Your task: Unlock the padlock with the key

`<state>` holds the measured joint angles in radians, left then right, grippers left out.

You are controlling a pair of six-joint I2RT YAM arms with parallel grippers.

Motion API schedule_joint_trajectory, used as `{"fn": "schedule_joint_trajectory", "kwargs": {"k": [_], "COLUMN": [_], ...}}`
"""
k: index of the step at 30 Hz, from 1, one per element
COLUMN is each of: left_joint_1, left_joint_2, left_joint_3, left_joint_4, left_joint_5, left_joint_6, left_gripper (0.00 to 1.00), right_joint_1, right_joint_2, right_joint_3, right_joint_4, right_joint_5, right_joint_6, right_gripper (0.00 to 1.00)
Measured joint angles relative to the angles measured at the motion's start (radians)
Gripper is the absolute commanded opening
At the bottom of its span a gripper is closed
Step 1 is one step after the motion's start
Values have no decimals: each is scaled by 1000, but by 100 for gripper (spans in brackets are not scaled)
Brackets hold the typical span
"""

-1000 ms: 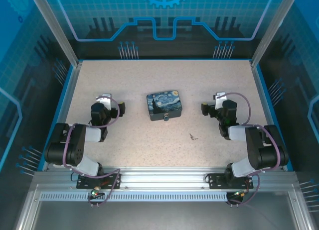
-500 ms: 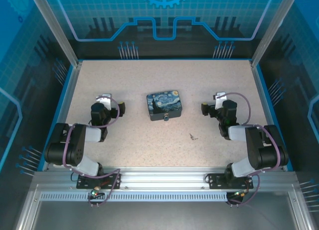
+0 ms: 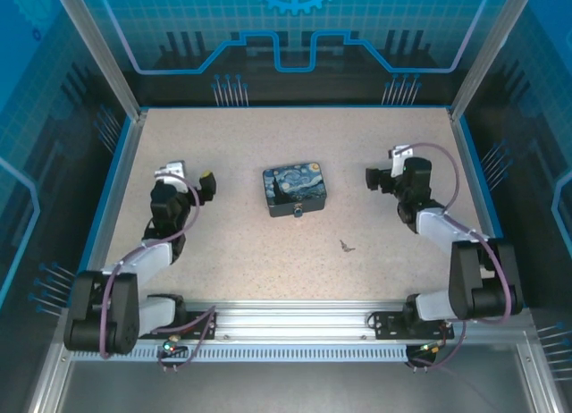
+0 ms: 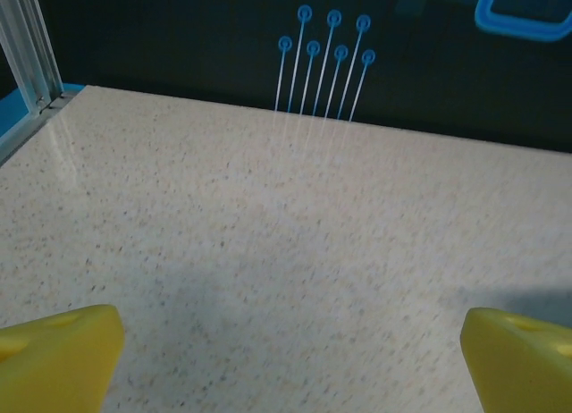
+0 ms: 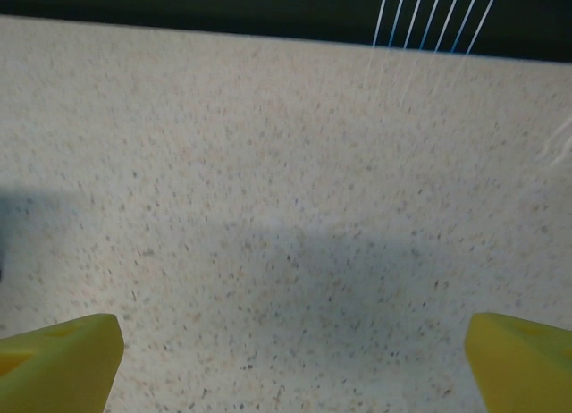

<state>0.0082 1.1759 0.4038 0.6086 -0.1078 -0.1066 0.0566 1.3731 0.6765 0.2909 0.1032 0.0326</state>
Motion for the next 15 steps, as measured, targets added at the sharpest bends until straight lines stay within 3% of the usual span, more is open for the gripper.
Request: {"fn": "schedule_joint_trajectory", "kwargs": {"k": [4,8,15], "left_joint_1": [0,-5,-99], "left_joint_2": [-21,-10,84], "left_joint_3": [153,265,371], "left_joint_4": [-212,-380,-568], "left_joint_5": [63,165,300], "left_joint_6": [-116,-238,-367], "left_gripper": [99,99,99], "right_joint_1": [37,71,205], "right_joint_2": [-58,-105,-103], "right_joint_3": [121,202,284], "right_joint_4": [-227,-404,-557], "right_joint_5": [-18,-143,-304], "right_joint_6": [40,144,301], "right_gripper": [100,100,100]}}
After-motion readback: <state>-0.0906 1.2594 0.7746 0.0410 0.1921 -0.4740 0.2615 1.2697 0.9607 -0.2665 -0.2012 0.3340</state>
